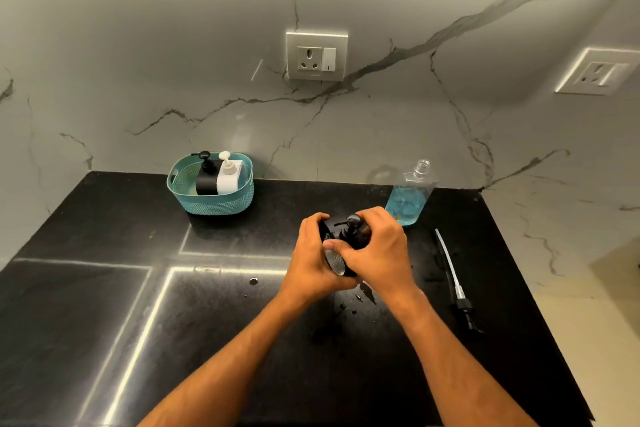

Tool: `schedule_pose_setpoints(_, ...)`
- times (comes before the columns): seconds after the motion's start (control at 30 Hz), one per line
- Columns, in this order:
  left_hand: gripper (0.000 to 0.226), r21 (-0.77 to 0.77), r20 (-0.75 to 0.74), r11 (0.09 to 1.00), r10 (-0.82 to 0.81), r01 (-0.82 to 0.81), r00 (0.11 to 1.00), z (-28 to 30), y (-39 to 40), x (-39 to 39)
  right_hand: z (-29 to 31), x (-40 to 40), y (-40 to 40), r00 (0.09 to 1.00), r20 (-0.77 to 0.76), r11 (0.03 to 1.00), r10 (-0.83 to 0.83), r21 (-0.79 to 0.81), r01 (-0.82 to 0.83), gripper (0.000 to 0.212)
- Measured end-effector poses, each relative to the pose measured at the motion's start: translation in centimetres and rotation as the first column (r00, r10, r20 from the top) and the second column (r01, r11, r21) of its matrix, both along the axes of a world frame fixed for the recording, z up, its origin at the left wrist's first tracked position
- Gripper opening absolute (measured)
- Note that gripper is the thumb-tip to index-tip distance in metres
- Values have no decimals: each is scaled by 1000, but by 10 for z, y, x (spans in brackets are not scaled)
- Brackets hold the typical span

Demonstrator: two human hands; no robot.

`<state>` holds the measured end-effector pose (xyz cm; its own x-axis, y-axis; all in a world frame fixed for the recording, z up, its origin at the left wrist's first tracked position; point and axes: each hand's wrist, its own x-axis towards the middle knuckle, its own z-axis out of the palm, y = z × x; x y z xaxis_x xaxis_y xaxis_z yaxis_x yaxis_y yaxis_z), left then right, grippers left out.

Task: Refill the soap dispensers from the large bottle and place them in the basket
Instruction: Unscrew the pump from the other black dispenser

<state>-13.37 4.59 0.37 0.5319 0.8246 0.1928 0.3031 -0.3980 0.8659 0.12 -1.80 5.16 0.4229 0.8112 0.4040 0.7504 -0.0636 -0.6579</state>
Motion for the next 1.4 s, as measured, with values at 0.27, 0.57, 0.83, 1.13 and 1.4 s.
schedule_pose_setpoints(0.27, 116, -25, -16, 999, -29, 28, 999, 6, -18, 3, 6, 0, -13, 997, 5, 997, -76, 27, 76, 36)
schedule_pose_setpoints(0.57, 107, -27, -5, 998, -60, 60, 998, 23, -23, 10, 23, 11, -20, 995, -82, 998, -51, 27, 54, 41)
schedule_pose_setpoints(0.83, 97, -46, 3, 996, -74, 74, 997, 24, -19, 0, 26, 6, -28, 984, -151, 995, 97, -23, -102, 38)
schedule_pose_setpoints(1.13, 102, -65, 30, 996, -62, 64, 998, 29, -18, 1, 31, -1, -23, 993, 77, 991, -91, -86, 97, 48)
schedule_pose_setpoints(1.4, 103, -54, -7, 993, -110, 109, 994, 29, -15, -3, 50, 11, -28, 978, -129, 971, 161, -159, -181, 35)
